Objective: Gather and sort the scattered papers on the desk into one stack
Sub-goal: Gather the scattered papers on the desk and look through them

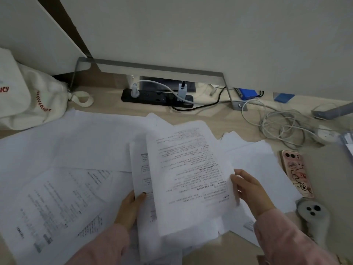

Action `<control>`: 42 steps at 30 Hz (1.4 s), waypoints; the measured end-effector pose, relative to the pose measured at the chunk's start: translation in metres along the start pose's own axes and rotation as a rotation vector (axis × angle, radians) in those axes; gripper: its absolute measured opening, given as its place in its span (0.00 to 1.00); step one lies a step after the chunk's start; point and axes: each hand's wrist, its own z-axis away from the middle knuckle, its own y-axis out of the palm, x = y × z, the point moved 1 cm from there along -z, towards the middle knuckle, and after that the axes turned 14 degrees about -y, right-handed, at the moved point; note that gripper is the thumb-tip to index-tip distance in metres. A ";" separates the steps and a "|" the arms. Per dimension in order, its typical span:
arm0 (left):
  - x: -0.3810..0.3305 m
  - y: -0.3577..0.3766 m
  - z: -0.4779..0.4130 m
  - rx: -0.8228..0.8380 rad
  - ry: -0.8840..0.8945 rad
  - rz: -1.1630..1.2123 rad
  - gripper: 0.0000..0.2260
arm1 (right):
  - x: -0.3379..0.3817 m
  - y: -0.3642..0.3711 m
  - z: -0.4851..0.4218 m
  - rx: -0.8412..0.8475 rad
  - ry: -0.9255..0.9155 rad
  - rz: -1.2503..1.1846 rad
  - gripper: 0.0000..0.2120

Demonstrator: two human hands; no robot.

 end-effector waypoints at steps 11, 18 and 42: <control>0.001 0.000 0.003 -0.006 -0.019 -0.002 0.09 | -0.059 -0.003 -0.005 0.093 0.125 0.552 0.12; -0.004 -0.005 0.004 0.024 -0.027 0.001 0.08 | -0.037 -0.015 -0.032 0.229 0.087 1.029 0.15; -0.036 -0.036 -0.005 0.182 -0.257 0.226 0.30 | 0.043 0.159 -0.107 0.669 -0.919 1.613 0.16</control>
